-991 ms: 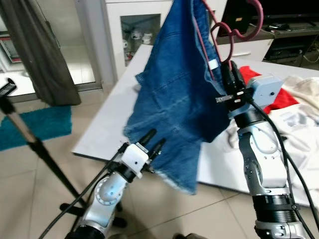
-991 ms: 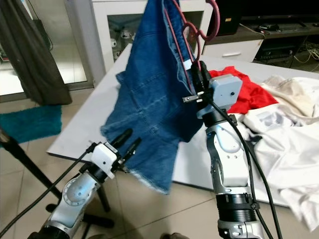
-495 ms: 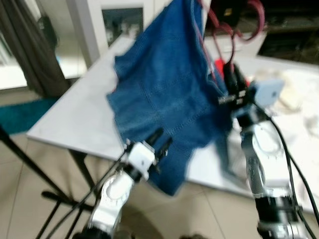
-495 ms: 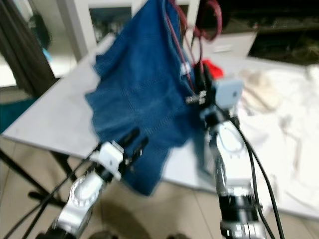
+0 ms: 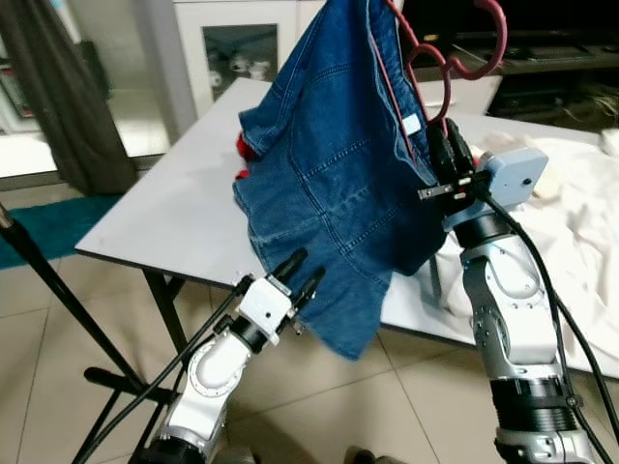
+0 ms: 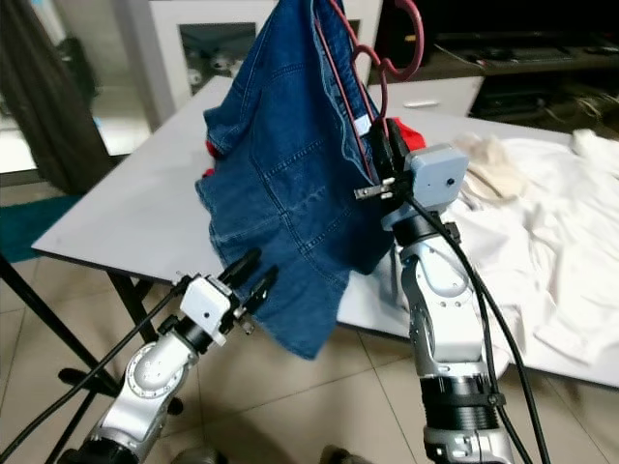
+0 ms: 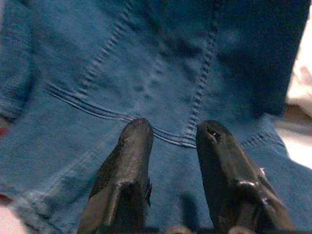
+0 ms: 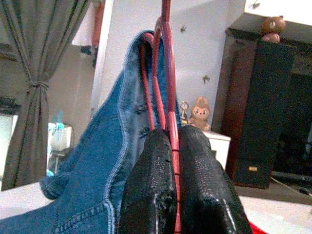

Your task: Hang hanger

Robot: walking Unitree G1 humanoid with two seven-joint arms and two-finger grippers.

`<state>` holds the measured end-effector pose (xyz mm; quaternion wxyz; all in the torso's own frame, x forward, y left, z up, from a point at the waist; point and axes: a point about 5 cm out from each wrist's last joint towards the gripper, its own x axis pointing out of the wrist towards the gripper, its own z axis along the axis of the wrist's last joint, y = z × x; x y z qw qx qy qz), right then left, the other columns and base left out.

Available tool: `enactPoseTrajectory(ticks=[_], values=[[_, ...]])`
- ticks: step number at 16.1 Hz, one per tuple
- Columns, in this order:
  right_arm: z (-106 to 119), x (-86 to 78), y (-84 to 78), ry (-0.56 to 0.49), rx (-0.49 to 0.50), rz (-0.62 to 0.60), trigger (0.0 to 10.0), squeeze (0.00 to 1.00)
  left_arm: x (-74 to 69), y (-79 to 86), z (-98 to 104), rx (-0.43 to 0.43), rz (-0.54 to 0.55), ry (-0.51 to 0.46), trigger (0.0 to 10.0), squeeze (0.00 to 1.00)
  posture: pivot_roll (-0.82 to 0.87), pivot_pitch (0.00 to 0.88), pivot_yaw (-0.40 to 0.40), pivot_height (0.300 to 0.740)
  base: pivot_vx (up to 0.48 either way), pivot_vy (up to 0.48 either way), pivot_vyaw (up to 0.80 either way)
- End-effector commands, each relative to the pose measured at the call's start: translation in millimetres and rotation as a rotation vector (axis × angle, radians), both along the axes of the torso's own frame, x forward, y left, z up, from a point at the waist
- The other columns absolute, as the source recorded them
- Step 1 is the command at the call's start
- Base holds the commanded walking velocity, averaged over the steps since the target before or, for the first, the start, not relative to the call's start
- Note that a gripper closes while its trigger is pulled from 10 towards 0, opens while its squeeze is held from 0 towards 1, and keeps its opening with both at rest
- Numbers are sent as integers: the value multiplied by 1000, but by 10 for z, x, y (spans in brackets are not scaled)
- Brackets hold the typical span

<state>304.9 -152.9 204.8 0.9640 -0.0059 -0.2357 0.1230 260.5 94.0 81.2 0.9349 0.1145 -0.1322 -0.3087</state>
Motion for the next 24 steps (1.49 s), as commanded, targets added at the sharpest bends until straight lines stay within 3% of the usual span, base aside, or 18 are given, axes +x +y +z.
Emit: enactPoseTrajectory(ticks=[1,5,9,13,17,21,24], values=[[83,9,33,-30,2,15,10000,0,-14,5,-38,0,8,18,10000,0,160,27,-19,740,0,0,0],[39,34,77,16,-70,109,10000,0,2,8,-21,1,11,9,10000,0,161,24,-20,740,0,0,0],[30,81,16,29,-124,105,10000,0,86,36,74,-5,23,-22,10000,0,161,22,-23,740,0,0,0],[-38,141,-17,80,-223,122,10000,0,323,170,394,-37,70,-110,10000,0,166,19,-29,740,0,0,0],[-26,171,-156,72,-329,122,10000,0,530,285,783,-41,86,-223,10000,0,167,14,-28,740,0,0,0],[-39,125,-158,37,-465,178,10000,0,637,356,996,-59,101,-272,10000,0,163,9,-24,740,0,0,0],[-44,53,-110,-15,-560,241,10000,0,727,433,1108,-126,132,-270,10000,0,162,5,-22,740,0,0,0]])
